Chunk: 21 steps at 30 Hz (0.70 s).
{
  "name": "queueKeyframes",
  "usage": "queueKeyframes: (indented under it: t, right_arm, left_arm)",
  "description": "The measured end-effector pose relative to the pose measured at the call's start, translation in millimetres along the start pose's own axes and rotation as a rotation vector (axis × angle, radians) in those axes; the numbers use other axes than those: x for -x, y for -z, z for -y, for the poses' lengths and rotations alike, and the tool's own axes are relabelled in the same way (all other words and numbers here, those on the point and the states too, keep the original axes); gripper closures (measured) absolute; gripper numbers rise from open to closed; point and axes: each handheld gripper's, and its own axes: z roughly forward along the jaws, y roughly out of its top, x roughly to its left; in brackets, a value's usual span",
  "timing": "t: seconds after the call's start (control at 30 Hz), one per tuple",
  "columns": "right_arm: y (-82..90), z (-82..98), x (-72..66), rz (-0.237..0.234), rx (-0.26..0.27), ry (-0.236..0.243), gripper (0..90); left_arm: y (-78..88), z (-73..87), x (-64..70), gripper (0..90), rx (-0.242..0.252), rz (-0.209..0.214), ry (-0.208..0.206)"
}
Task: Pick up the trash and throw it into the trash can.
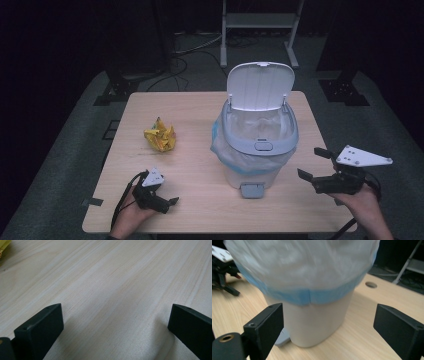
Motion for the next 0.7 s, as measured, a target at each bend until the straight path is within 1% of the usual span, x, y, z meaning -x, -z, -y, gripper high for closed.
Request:
queueKeyframes:
  t: [0.13,0.23,0.37,0.47,0.5,0.53,0.57,0.6,0.7]
  right_arm:
    - [-8.7,15.6,3.9,0.019,-0.042,-0.020,8.4]
    - [-13.3,26.7,7.6,0.030,-0.060,-0.034,8.4]
    - [-17.6,40.3,12.0,0.039,-0.090,-0.063,8.4]
    - [-21.1,50.9,12.7,0.041,-0.108,-0.081,8.4]
    - [-21.1,50.9,12.7,0.041,-0.108,-0.081,8.4]
    - [-23.9,57.9,12.6,0.045,-0.126,-0.086,8.4]
    - [-23.9,57.9,12.6,0.045,-0.126,-0.086,8.4]
    - [-26.0,63.1,12.6,0.043,-0.146,-0.088,8.5]
    - [-28.9,69.9,13.1,0.052,-0.166,-0.086,8.4]
  left_arm:
    - [0.0,0.0,0.0,0.0,0.000,0.000,0.000]
    - [0.0,0.0,-0.1,0.0,0.000,0.000,0.000]
    - [-0.1,0.0,0.2,0.0,0.002,0.000,0.003]
    - [-0.1,0.0,0.2,0.0,0.002,0.000,0.003]
    - [-0.1,0.0,0.2,0.0,0.002,0.000,0.003]
    - [0.0,0.0,0.0,0.0,0.001,-0.001,0.000]
    - [0.0,0.0,0.0,0.0,0.001,-0.001,0.000]
    - [0.0,0.0,0.0,0.0,0.001,-0.001,0.000]
    - [-0.1,0.0,0.0,0.0,0.002,-0.001,0.001]
